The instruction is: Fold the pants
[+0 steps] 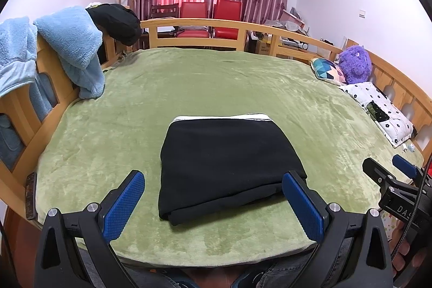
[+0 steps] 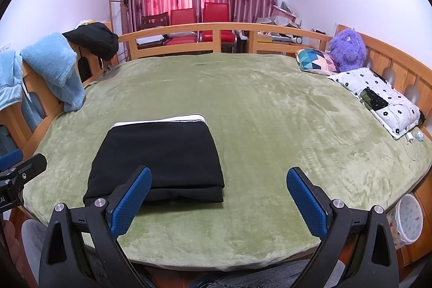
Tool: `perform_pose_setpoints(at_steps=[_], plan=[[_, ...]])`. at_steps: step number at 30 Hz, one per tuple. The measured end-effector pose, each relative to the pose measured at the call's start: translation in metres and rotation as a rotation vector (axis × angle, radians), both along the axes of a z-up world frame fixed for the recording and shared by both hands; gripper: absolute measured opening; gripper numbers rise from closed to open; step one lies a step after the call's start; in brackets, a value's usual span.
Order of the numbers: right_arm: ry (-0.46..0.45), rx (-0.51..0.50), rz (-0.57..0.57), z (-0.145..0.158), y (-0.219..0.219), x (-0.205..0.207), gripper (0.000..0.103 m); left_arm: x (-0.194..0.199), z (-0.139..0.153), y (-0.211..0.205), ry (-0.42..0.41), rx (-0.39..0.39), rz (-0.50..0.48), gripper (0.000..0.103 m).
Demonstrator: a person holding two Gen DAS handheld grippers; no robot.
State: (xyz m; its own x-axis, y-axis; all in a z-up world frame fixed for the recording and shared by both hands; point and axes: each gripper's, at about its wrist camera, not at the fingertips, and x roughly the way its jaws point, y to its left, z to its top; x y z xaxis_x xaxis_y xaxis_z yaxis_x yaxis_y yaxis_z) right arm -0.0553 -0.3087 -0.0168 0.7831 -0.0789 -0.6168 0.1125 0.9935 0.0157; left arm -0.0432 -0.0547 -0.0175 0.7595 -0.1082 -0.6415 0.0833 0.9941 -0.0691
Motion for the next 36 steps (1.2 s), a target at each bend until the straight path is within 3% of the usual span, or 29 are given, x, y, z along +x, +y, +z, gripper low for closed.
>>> perform_pose_setpoints(at_steps=[36], plan=[[-0.002, -0.006, -0.003, 0.0005, 0.0012, -0.0011, 0.099, -0.0018, 0.0034, 0.0025, -0.012, -0.001, 0.002, 0.103]])
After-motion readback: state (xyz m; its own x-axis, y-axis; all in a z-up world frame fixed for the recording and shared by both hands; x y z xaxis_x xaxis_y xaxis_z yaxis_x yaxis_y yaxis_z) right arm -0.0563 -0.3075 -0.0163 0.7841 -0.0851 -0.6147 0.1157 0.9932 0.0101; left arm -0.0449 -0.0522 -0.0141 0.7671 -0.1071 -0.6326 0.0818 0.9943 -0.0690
